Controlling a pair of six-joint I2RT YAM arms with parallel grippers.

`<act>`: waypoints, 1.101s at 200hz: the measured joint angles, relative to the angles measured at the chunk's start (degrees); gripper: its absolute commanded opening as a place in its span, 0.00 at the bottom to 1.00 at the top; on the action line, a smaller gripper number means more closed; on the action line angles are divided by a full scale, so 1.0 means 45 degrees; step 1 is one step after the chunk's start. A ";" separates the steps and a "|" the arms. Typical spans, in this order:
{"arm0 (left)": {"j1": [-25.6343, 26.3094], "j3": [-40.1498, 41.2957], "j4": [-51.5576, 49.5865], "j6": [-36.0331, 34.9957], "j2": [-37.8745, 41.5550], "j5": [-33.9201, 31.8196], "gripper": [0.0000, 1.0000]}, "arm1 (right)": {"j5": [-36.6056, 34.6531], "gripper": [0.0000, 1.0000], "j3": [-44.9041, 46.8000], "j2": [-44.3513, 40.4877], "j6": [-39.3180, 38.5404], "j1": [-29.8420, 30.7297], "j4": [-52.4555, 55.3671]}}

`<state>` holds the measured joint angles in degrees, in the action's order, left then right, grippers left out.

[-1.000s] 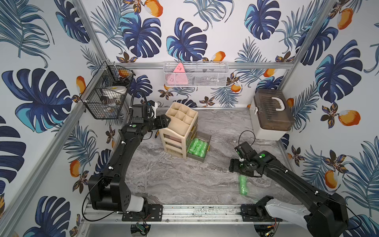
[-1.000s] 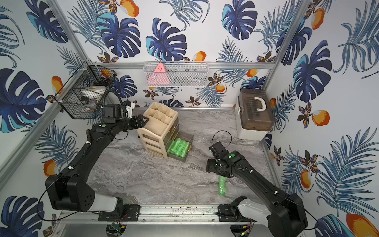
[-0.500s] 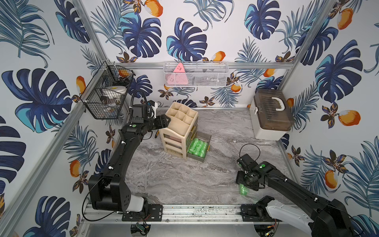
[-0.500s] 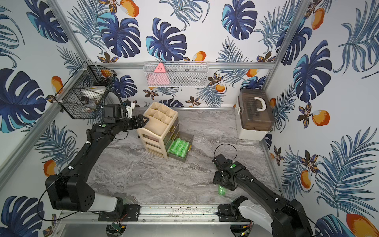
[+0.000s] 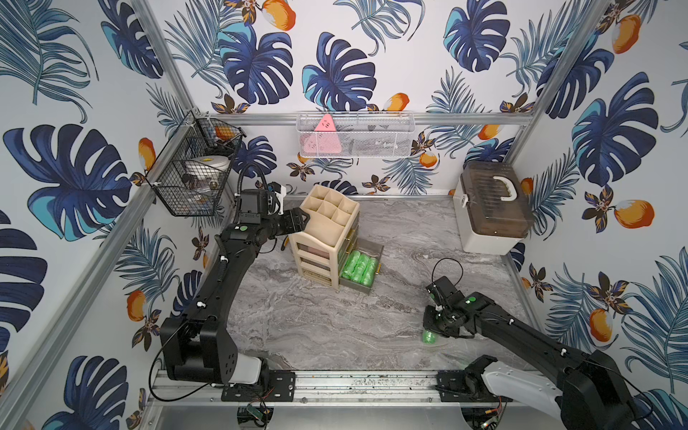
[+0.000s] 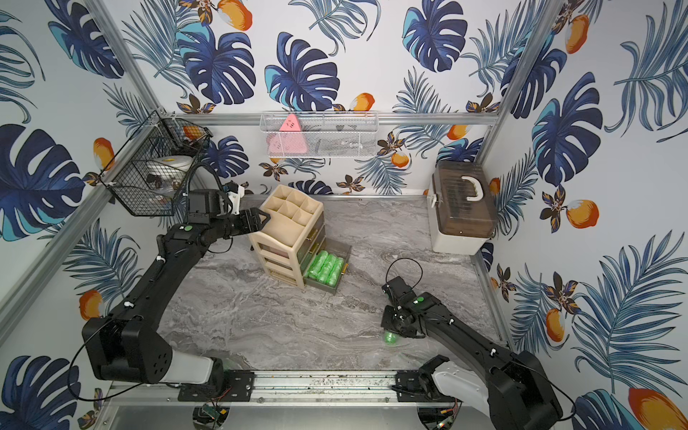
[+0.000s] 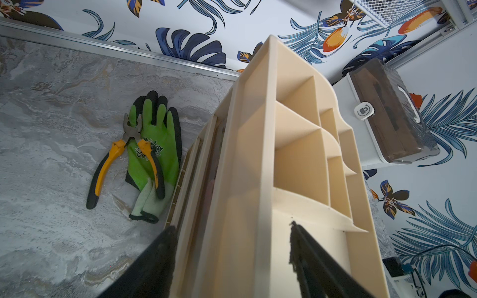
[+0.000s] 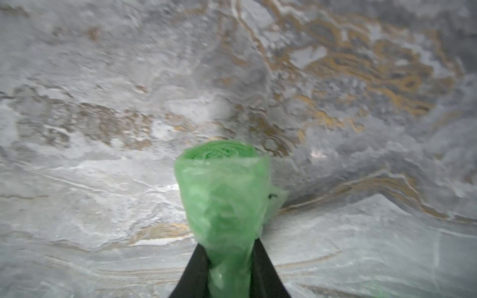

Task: Sort the rolls of trash bags by color and place them into the drawer
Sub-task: Pick up the roll of trash bags from the center of the board, then place the roll of trash bags in the drawer.

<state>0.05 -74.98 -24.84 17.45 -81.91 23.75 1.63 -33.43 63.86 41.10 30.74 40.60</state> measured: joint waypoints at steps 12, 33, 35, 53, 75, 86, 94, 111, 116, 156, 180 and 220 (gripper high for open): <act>0.0000 0.0000 -0.0005 0.0000 0.0000 0.0000 0.73 | 0.0330 0.24 -0.0481 0.0500 -0.0267 0.0000 -0.0359; 0.0000 0.0000 -0.0005 0.0000 0.0000 -0.0005 0.73 | 0.0971 0.24 -0.1593 0.1540 -0.0646 0.0000 -0.1020; 0.0000 0.0000 -0.0005 0.0005 0.0000 -0.0005 0.73 | 0.1039 0.24 -0.1729 0.1671 -0.0670 0.0000 -0.1103; 0.0000 0.0000 -0.0005 0.0000 -0.0005 -0.0005 0.73 | 0.1564 0.24 -0.2953 0.2773 -0.0962 0.0000 -0.1593; 0.0000 0.0000 -0.0005 0.0005 -0.0005 -0.0010 0.73 | 0.2293 0.24 -0.4605 0.4080 -0.1093 0.0000 -0.2157; 0.0000 0.0000 -0.0005 0.0000 -0.0005 -0.0005 0.73 | 0.2681 0.24 -0.5396 0.4721 -0.1093 0.0000 -0.2438; 0.0000 0.0000 -0.0005 0.0005 -0.0010 -0.0005 0.73 | 0.2934 0.24 -0.5887 0.5129 -0.1083 0.0000 -0.2637; 0.0000 0.0000 -0.0005 0.0005 -0.0015 -0.0005 0.73 | 0.3458 0.25 -0.6751 0.5999 -0.0903 0.0015 -0.3211; 0.0000 0.0000 -0.0005 0.0005 -0.0015 -0.0010 0.73 | 0.3580 0.25 -0.6999 0.6241 -0.0826 0.0029 -0.3245; -0.0005 0.0005 0.0000 0.0010 -0.0015 -0.0005 0.73 | 0.4323 0.26 -0.8786 0.8267 0.0151 0.0223 -0.4167; -0.0005 0.0005 0.0000 0.0015 -0.0015 -0.0005 0.73 | 0.4507 0.28 -0.9413 0.9219 0.0879 0.0403 -0.4580; -0.0005 0.0005 0.0000 0.0044 -0.0015 -0.0005 0.73 | 0.4454 0.31 -0.9539 1.0098 0.2375 0.0534 -0.5362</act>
<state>0.03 -74.96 -24.84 17.65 -81.97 23.73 21.67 -76.36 109.30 51.79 33.15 16.47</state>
